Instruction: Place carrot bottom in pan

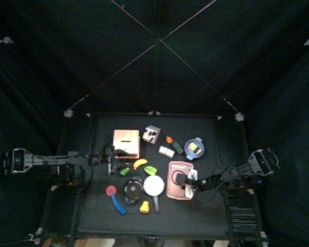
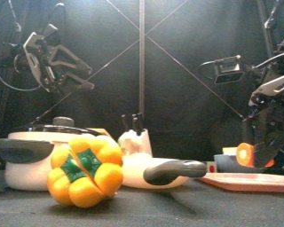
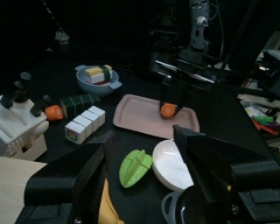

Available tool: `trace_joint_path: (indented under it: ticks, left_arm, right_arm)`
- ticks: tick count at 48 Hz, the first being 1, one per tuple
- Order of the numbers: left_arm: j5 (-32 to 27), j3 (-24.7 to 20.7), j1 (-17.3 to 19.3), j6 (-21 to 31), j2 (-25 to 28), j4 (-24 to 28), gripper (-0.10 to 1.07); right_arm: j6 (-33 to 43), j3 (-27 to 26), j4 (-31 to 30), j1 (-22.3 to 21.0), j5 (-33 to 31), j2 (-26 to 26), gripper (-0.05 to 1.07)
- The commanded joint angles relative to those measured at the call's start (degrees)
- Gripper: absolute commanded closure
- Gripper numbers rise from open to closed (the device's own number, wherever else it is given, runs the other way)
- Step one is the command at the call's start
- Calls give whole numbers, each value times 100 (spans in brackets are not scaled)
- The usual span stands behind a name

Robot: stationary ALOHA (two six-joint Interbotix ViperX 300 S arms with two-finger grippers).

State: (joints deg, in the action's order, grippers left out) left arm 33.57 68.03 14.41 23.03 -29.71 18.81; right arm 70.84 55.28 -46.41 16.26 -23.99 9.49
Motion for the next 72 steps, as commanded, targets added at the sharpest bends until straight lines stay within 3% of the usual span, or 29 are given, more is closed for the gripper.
trace_joint_path:
  ticks: [1,12,30,53,72]
  left_arm:
    - [18,-62,9,-9,-9,-9,6]
    - [18,-62,-26,-9,-9,-26,6]
    - [18,-53,-9,-9,-9,-35,6]
    - [26,-53,-35,-9,-9,-35,6]
    - [18,-44,-35,0,-9,-35,6]
  right_arm:
    - [9,-105,-26,-44,-26,141,38]
    - [9,-281,-149,-79,-62,158,38]
    - [9,-1046,-475,-167,-114,-53,38]
    - [9,-2232,-1327,-255,281,-1371,37]
    - [9,-2399,-1257,-378,448,-1819,37]
